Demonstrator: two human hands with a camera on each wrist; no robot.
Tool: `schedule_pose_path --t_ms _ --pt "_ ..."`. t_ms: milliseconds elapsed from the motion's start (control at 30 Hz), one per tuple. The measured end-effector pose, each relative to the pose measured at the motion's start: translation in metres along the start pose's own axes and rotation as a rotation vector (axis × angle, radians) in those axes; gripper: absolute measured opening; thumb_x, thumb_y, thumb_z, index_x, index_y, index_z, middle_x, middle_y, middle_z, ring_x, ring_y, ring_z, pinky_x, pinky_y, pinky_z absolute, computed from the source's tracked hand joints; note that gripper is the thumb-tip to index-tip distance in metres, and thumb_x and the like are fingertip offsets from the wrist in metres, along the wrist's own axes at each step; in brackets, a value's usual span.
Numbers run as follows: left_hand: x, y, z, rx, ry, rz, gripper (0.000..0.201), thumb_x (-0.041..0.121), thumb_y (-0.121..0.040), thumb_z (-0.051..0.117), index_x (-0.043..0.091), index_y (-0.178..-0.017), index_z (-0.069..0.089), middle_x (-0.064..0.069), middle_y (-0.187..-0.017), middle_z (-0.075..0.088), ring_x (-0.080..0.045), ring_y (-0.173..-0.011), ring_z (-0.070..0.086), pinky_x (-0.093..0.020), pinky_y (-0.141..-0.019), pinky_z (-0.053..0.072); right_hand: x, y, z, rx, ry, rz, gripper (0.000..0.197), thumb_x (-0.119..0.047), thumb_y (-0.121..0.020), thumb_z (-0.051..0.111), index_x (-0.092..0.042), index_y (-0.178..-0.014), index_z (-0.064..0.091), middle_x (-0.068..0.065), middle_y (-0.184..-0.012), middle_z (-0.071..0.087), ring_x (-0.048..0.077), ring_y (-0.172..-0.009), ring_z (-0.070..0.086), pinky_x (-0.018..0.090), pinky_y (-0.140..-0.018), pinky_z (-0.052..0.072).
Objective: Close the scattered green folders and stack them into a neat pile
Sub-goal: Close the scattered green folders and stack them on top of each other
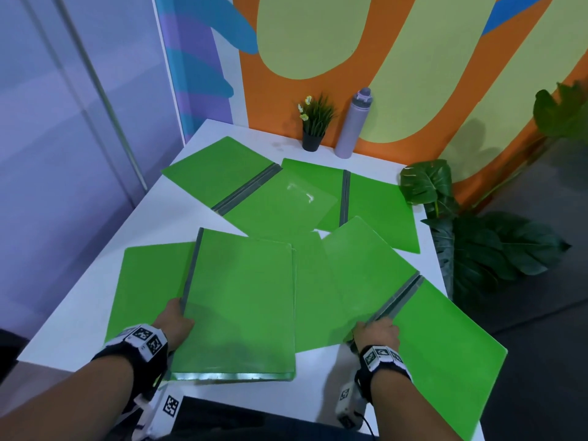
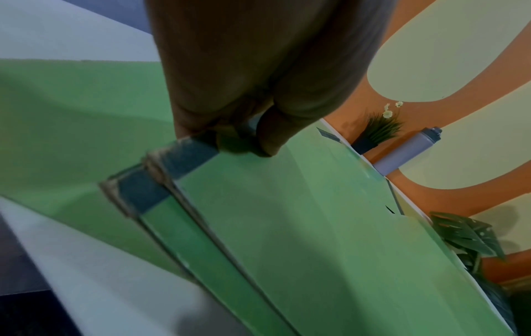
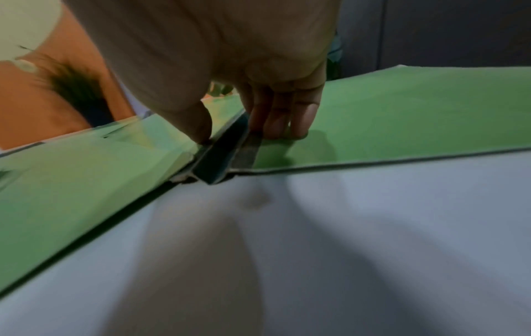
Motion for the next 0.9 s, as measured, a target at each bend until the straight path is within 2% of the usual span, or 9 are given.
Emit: schedule_pose_path --t_ms 100,233,333,433,567,633,733,800,900 --pt "-0.003 0.001 0.002 -0.006 0.009 -0.007 0.053 0.008 -0.092 0.050 0.005 -0.140 0.028 -0.014 -0.104 0.053 -0.021 -0.066 0.052 -0.029 -0.053 0.041 0.009 -0.009 0.004 -0.060 -0.169 0.060 0.032 -0.025 -0.086 0.058 0.002 -0.102 0.052 0.015 -0.098 0.063 0.035 -0.080 0.065 0.041 -0.074 0.058" --pt "-0.004 0.004 0.004 -0.015 0.030 0.000 0.054 0.008 -0.091 0.051 0.004 -0.140 0.027 -0.012 -0.102 0.052 -0.018 -0.068 0.051 -0.028 -0.055 0.042 0.004 -0.011 0.004 -0.136 -0.121 0.011 0.022 -0.010 -0.092 0.048 0.007 -0.105 0.049 0.016 -0.091 0.063 0.035 -0.084 0.066 0.041 -0.075 0.058" --pt "-0.002 0.007 0.007 -0.017 0.045 0.004 0.055 0.007 -0.091 0.051 0.003 -0.140 0.027 -0.004 -0.087 0.049 -0.017 -0.067 0.049 -0.029 -0.057 0.043 -0.005 -0.006 -0.003 -0.140 -0.048 -0.030 0.030 -0.011 -0.094 0.043 0.007 -0.116 0.054 0.021 -0.105 0.065 0.033 -0.092 0.064 0.037 -0.083 0.055" --pt "-0.001 0.009 0.008 -0.027 0.049 0.005 0.054 0.008 -0.090 0.052 0.004 -0.138 0.029 -0.013 -0.096 0.055 -0.024 -0.072 0.053 -0.037 -0.065 0.050 -0.007 -0.001 -0.002 -0.193 0.006 -0.059 0.036 -0.017 -0.097 0.038 0.004 -0.121 0.056 0.019 -0.120 0.060 0.030 -0.108 0.061 0.034 -0.093 0.050" --pt "0.000 0.012 0.010 -0.029 0.047 0.018 0.052 0.008 -0.090 0.052 0.003 -0.137 0.030 -0.018 -0.104 0.056 -0.023 -0.069 0.052 -0.031 -0.057 0.046 -0.002 -0.003 0.004 -0.215 0.033 -0.013 0.028 -0.008 -0.095 0.042 0.006 -0.117 0.053 0.015 -0.099 0.060 0.027 -0.083 0.057 0.029 -0.073 0.053" --pt "-0.001 0.013 0.011 -0.031 0.071 0.013 0.052 0.007 -0.090 0.052 0.003 -0.137 0.030 -0.017 -0.102 0.055 -0.025 -0.071 0.053 -0.034 -0.059 0.048 -0.004 -0.004 0.002 -0.230 0.039 -0.014 0.026 -0.008 -0.095 0.041 0.005 -0.110 0.057 0.014 -0.099 0.062 0.027 -0.081 0.055 0.030 -0.077 0.054" --pt "-0.001 0.011 0.008 -0.026 0.113 0.014 0.056 0.006 -0.090 0.053 0.003 -0.140 0.028 -0.018 -0.106 0.055 -0.031 -0.081 0.057 -0.040 -0.072 0.052 -0.011 -0.001 -0.014 -0.209 0.018 -0.040 0.034 -0.012 -0.096 0.039 0.004 -0.119 0.059 0.021 -0.123 0.061 0.033 -0.105 0.058 0.034 -0.092 0.046" --pt "0.000 0.011 0.007 -0.022 0.119 0.017 0.057 0.006 -0.090 0.053 0.003 -0.140 0.028 -0.019 -0.105 0.056 -0.028 -0.074 0.054 -0.038 -0.066 0.049 -0.014 -0.001 -0.027 -0.178 -0.002 -0.043 0.039 -0.015 -0.097 0.036 0.003 -0.126 0.056 0.020 -0.129 0.058 0.032 -0.118 0.054 0.033 -0.095 0.043" --pt "0.000 0.012 0.007 -0.025 0.108 0.006 0.057 0.006 -0.090 0.052 0.004 -0.141 0.027 -0.019 -0.101 0.055 -0.022 -0.063 0.048 -0.031 -0.053 0.043 -0.014 -0.002 -0.027 -0.194 0.000 -0.045 0.033 -0.018 -0.096 0.040 0.003 -0.111 0.061 0.018 -0.102 0.065 0.028 -0.083 0.061 0.034 -0.088 0.049"
Point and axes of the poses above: each hand's wrist, its own y-axis away from the middle knuckle, its own z-axis out of the palm, x = y × z, the point moved 7 cm from there along -y, towards the middle knuckle
